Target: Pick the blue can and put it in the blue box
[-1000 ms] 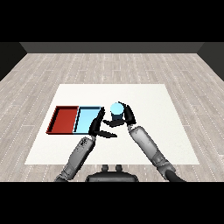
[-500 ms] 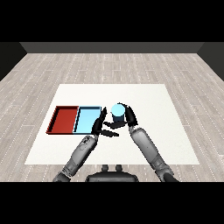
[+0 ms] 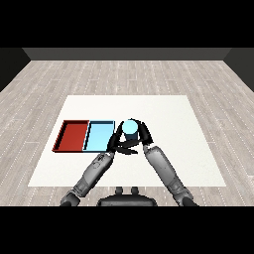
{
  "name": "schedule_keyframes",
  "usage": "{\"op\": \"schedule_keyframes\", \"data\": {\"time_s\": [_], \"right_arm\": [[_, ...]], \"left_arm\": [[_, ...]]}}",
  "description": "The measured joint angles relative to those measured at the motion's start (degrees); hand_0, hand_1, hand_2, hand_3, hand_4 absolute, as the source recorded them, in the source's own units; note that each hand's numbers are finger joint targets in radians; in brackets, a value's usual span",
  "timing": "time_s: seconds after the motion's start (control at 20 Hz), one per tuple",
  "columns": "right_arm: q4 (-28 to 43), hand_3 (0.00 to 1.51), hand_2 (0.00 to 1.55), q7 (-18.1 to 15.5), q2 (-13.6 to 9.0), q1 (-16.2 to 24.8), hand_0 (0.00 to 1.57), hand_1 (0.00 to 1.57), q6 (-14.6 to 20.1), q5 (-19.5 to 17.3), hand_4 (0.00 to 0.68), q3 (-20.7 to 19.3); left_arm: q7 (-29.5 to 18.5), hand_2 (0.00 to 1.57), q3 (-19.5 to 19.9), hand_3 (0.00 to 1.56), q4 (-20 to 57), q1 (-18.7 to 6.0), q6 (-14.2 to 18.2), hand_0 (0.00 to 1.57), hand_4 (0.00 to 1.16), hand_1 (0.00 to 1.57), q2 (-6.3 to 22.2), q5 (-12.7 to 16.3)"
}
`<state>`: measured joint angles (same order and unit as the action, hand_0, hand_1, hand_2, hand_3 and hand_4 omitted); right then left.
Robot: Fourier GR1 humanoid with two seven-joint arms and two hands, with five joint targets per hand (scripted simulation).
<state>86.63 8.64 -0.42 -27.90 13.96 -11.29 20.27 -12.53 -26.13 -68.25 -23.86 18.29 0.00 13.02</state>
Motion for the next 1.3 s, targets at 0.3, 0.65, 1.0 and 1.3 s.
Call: {"op": "schedule_keyframes", "data": {"time_s": [0.3, 0.65, 1.0, 1.3], "right_arm": [[0.0, 1.38, 1.45, 0.9, 0.3, -1.3, 1.47, 1.47, 3.2, 1.0, 0.58, 4.1], [-1.1, 1.38, 1.47, -1.2, 0.4, -0.8, 1.53, 1.53, 4.6, 3.2, 0.569, 5.7], [0.4, 1.38, 1.45, -0.1, 0.4, -0.7, 1.5, 1.5, 3.8, 3.4, 0.56, 4.6], [-0.7, 0.6, 0.87, -2.7, 0.4, -0.5, 0.87, 0.87, 4.3, 7.3, 0.0, 4.5]], "left_arm": [[-0.9, 0.0, -1.0, 0.0, -0.1, -1.5, -0.3, 0.0, 0.0, 0.0, 0.0, 2.4], [-2.0, 1.57, -3.4, 1.55, 0.9, -1.8, 4.5, 1.57, 1.14, 1.57, 0.1, 5.3], [-0.8, 1.57, -4.4, 1.49, -0.1, -0.7, 8.1, 1.57, 1.15, 1.57, 0.0, 3.8], [-3.3, 1.57, -2.7, 1.49, 2.0, -0.5, 8.6, 1.57, 1.13, 1.57, 0.0, 3.6]]}}
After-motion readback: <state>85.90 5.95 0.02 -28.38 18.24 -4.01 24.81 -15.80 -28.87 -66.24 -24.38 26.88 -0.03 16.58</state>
